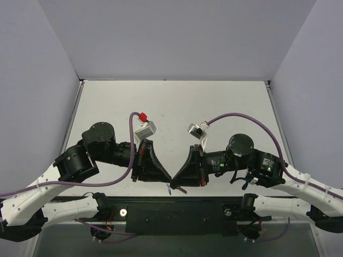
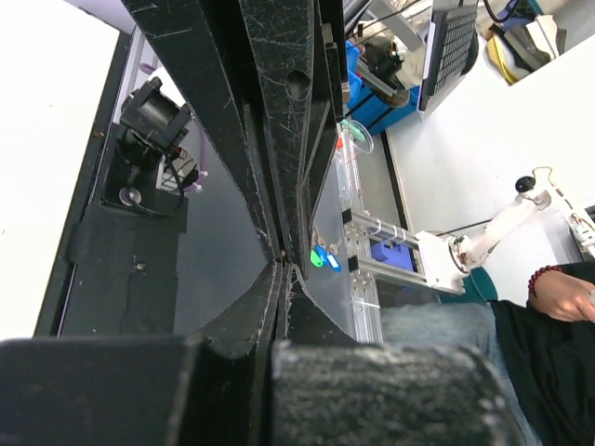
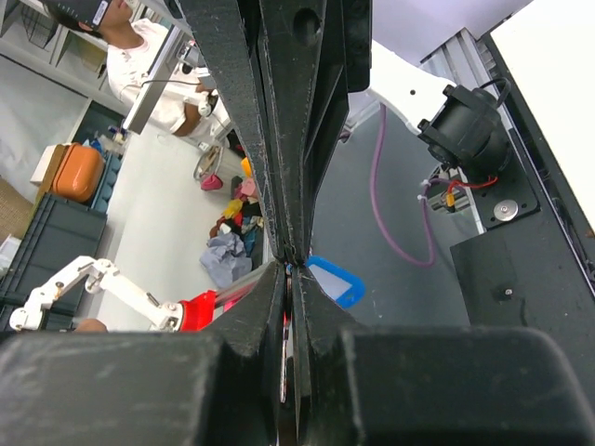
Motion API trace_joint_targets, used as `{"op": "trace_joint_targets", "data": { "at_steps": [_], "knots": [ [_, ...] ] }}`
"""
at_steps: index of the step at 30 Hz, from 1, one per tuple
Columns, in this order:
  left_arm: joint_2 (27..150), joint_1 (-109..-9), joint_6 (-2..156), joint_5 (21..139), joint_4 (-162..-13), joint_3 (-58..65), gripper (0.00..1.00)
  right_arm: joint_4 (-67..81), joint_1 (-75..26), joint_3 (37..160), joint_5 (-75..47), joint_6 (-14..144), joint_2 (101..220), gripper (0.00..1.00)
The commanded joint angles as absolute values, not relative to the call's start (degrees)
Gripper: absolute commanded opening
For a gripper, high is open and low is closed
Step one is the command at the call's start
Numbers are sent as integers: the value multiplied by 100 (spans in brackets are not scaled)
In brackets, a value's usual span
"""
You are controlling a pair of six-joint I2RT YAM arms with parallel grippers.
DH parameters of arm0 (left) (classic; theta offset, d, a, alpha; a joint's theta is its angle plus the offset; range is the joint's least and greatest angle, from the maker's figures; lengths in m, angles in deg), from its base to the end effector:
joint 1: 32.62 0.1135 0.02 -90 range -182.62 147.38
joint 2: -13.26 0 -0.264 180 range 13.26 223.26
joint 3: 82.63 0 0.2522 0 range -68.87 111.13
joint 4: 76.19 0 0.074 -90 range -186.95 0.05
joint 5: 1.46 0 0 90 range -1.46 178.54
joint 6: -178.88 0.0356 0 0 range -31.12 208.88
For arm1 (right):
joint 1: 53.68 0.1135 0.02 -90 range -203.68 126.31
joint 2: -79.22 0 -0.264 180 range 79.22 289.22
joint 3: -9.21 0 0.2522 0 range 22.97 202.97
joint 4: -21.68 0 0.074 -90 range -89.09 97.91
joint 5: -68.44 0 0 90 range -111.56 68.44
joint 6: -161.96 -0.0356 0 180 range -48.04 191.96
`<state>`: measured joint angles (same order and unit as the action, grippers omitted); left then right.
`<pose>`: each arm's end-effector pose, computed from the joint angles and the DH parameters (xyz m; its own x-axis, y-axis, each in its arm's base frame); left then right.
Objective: Remove the keys from the keyring
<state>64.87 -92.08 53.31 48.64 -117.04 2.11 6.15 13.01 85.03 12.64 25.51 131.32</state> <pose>0.0655 -0.1560 0.4447 -0.6278 0.1858 -0.7559 0.7605 -0.0609 -0.6465 0.0572 0.1834 0.4380 -0.6712 -0.0430 -0.7400 -0.7159 -0.2214 0.6622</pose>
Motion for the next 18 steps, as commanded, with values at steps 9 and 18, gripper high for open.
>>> {"op": "trace_joint_targets", "data": {
  "at_steps": [9,18],
  "knots": [
    [6213,-9256,5206,6647,-11606,435,57,1397,1267,8336,473,2556,12968,0],
    [5168,-9256,4249,8044,-9849,-883,67,1687,1276,7694,-432,2196,12212,0]
  ]
}}
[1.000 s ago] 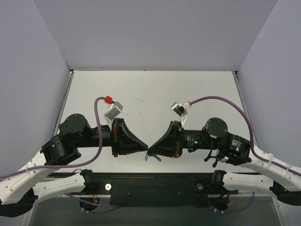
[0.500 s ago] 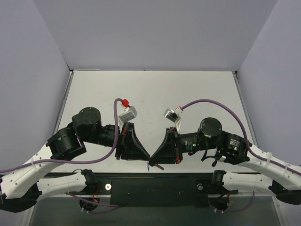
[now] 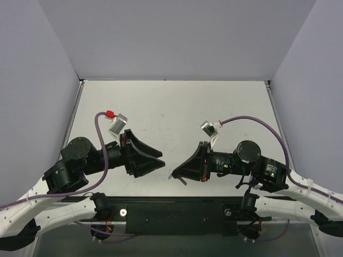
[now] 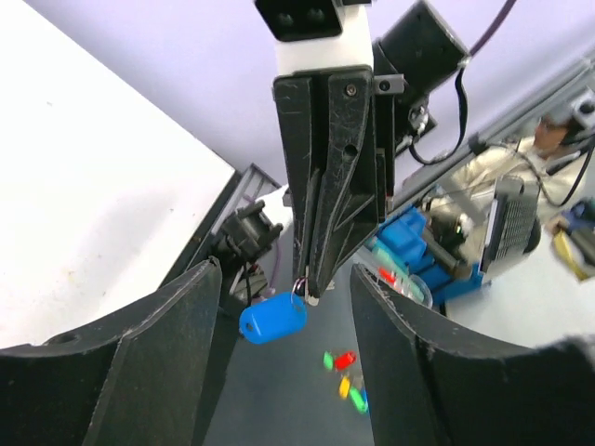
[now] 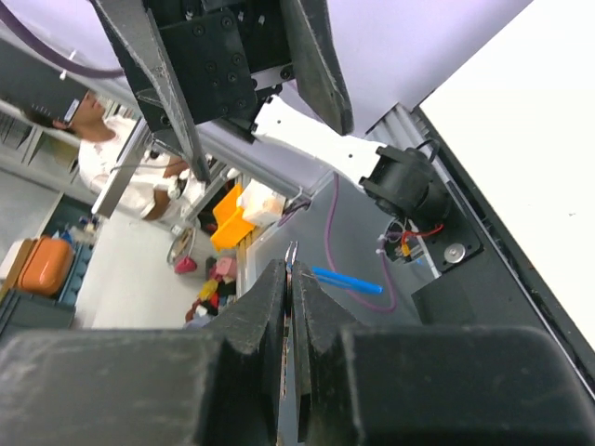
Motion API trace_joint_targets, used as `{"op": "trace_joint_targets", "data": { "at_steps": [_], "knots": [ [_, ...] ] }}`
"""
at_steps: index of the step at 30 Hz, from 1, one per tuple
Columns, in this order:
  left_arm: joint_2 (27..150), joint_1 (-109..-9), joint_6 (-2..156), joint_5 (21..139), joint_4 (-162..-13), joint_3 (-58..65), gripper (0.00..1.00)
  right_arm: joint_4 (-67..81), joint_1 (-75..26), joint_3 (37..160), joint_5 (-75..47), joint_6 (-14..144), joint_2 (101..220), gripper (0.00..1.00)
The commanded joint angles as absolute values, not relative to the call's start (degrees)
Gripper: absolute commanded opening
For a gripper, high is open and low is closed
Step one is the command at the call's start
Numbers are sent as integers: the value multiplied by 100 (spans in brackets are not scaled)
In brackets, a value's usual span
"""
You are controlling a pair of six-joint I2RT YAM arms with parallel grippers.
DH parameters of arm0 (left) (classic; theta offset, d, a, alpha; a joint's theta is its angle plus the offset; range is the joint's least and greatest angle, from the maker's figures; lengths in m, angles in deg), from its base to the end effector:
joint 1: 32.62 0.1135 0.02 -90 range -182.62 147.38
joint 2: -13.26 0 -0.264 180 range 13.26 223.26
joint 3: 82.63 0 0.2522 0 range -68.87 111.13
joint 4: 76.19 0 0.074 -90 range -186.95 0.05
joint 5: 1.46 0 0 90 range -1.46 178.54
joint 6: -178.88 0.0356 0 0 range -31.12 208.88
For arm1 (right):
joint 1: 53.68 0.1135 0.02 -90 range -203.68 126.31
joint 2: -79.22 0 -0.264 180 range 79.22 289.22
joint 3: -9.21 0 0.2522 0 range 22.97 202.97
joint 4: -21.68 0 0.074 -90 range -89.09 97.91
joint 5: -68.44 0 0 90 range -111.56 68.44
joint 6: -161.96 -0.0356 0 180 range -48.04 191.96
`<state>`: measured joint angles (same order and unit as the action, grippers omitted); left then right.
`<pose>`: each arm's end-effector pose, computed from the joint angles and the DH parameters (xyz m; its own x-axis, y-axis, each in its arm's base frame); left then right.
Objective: Remove the keys from the keyring
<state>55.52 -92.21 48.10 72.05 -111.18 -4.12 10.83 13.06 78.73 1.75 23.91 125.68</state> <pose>0.0602 -0.1225 0.4425 -0.6255 -0.1715 -0.7611 0.7422 0.1698 -0.6483 0.0560 0.1659 0.4262 -0.6853 0.1354 -0.7156 -0.7282 -0.1396 0.6710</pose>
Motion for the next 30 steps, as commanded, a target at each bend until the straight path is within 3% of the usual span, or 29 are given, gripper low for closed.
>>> {"op": "trace_joint_targets", "data": {
  "at_steps": [1,12,30],
  "knots": [
    [5097,-9256,4186,8106,-9543,-1084,67,1740,1285,7641,-598,2169,12159,0],
    [5298,-9282,3808,8353,-8547,-1385,59,2346,1285,6885,-1022,2011,11482,0],
    [4516,-9484,3702,8967,-8415,-2027,54,4632,1294,6286,-1189,1712,12167,0]
  ]
}}
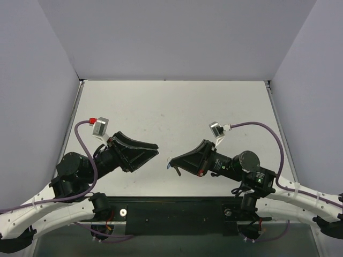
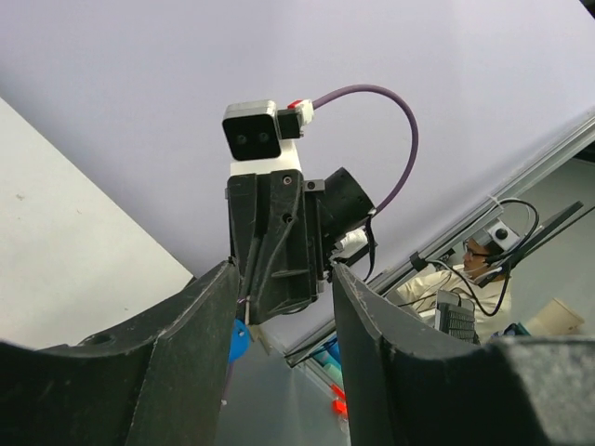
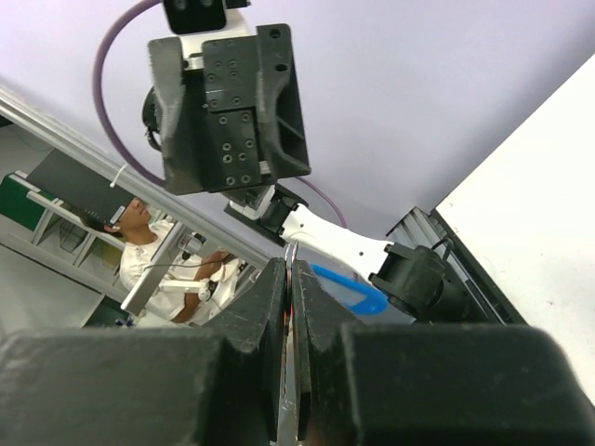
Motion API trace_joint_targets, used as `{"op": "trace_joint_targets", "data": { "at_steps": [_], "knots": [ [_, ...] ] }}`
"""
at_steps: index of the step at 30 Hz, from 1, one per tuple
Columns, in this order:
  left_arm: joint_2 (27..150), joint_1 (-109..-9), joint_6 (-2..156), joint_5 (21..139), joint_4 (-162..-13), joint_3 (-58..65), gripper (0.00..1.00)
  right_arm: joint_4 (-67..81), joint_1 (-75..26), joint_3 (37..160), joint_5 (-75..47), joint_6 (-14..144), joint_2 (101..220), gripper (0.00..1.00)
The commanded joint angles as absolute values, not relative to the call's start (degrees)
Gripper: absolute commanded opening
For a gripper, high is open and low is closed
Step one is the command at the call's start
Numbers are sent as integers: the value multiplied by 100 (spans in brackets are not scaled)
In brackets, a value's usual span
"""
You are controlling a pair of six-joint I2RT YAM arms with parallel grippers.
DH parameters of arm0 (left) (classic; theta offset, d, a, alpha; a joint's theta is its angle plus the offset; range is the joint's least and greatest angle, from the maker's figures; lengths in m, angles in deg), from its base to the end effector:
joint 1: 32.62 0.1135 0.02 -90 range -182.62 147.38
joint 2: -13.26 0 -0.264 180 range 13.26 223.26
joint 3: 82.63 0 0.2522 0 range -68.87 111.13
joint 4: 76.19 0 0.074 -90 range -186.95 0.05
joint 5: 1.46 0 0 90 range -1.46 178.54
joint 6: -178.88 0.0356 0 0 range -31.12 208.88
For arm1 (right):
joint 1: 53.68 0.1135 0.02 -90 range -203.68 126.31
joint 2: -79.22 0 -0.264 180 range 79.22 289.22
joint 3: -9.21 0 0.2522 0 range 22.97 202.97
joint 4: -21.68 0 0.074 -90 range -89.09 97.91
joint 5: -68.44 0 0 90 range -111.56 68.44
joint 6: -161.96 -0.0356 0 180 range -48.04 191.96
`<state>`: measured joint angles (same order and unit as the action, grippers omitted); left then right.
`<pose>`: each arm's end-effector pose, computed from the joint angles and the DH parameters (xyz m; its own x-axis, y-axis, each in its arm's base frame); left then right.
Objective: Remove the keys from the keyring
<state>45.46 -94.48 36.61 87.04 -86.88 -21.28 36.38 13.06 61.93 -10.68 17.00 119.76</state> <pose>0.0562 -0.1070 0.4117 -0.6151 -0.5264 -0.5870 0.6647 0.0543 -0.7451 0.0582 0.1525 0.3876 -0.6906 0.4294 -0.5820 -0.7024 -0.2062 0.6813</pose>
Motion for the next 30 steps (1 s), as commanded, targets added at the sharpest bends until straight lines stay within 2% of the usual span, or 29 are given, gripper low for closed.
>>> {"op": "trace_joint_targets", "data": {
  "at_steps": [1,16,30],
  "knots": [
    [4516,-9484,3659,9003,-8354,-2096,53,4676,1294,6313,-1189,1738,12228,0],
    [4665,-9484,3553,8907,-7783,-2651,48,4747,1285,6489,-1171,1852,12079,0],
    [4639,-9564,3518,8854,-7184,-2967,47,4588,1285,6524,-1285,1958,12202,0]
  ]
}}
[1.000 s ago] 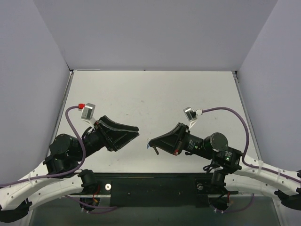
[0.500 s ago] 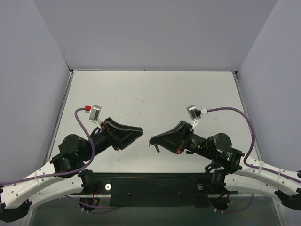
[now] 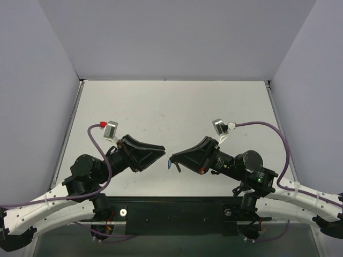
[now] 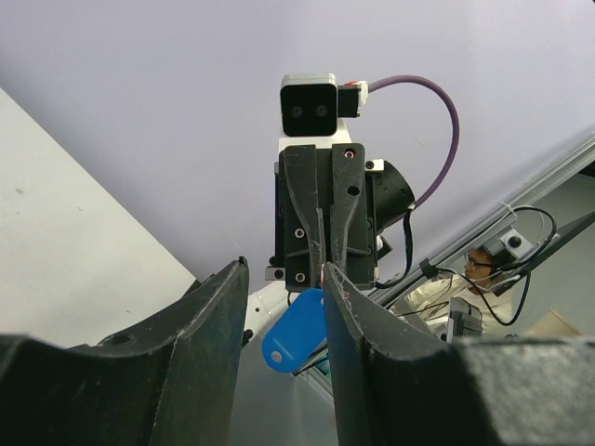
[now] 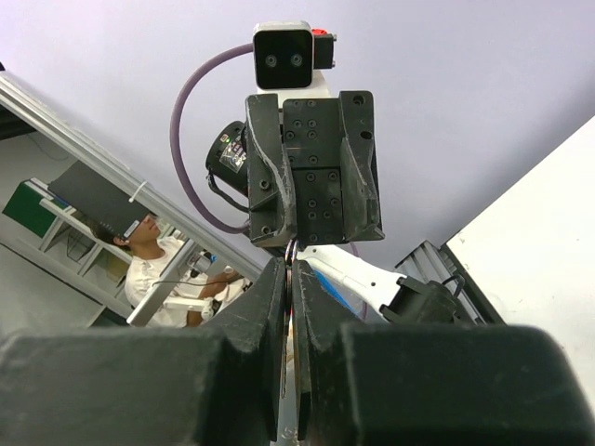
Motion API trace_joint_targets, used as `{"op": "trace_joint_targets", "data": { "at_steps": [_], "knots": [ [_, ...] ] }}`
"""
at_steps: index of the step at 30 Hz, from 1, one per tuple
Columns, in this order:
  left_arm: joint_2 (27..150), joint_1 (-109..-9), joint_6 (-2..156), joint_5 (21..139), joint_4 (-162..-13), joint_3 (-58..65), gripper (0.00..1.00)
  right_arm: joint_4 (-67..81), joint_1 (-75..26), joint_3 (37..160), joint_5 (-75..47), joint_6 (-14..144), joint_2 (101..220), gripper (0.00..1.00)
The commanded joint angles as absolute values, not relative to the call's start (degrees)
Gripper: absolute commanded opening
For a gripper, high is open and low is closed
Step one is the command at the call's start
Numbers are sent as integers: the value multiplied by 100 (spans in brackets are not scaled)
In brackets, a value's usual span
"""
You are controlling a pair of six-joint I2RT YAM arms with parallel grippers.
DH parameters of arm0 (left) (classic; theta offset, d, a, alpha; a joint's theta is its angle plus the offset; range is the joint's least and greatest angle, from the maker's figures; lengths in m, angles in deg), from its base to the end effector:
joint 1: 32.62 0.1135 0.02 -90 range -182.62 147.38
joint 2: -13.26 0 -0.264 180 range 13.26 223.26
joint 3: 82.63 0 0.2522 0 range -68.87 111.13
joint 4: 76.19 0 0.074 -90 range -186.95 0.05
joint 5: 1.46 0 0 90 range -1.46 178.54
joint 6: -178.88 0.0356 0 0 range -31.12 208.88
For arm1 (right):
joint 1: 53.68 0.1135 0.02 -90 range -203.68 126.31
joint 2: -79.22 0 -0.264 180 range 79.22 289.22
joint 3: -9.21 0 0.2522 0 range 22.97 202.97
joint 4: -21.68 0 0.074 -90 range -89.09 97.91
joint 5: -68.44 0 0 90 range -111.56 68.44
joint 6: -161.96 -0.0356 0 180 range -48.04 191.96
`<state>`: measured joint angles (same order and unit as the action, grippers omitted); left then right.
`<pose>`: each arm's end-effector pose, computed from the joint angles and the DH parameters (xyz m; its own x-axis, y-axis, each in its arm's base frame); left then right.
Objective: Remove the keys from the keyring
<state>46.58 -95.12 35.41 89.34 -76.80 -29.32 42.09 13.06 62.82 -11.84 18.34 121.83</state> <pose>0.0650 -0.1238 0.3811 -0.6166 -0.5556 -0.5578 0.6474 0.0453 -0.7608 0.0602 0.1552 0.3972 -0.6528 0.4908 -0.5771 -0.7366 -0.2331 0.6349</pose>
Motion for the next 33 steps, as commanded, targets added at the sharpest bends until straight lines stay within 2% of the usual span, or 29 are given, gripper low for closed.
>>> {"op": "trace_joint_targets", "data": {
  "at_steps": [1,10,17,21,22,23,24,25,30,33],
  "knots": [
    [4657,-9572,3509,8854,-7185,-2950,47,4606,1285,6524,-1277,1941,12229,0],
    [4771,-9695,3527,8766,-7053,-2950,43,4667,1285,6542,-1277,1923,12317,0],
    [4859,-9792,3562,8802,-7009,-2906,34,4694,1285,6542,-1294,1914,12317,0],
    [4938,-9880,3614,8801,-7026,-2836,22,4667,1285,6542,-1277,1923,12308,0],
    [4955,-9897,3614,8801,-7044,-2835,15,4676,1285,6533,-1277,1923,12291,0],
    [4956,-9915,3641,8801,-7070,-2809,12,4659,1285,6533,-1268,1914,12290,0],
    [4982,-9933,3650,8810,-7070,-2792,2,4659,1285,6533,-1259,1914,12290,0],
    [4982,-9959,3658,8949,-7122,-2783,0,4659,1285,6533,-1250,1914,12282,0],
    [4964,-10003,3816,8995,-7377,-2599,0,4527,1285,6559,-1198,1905,12282,0],
    [4982,-10003,4018,8908,-8193,-2256,0,4176,1276,6752,-1084,1949,12317,0]
  ]
}}
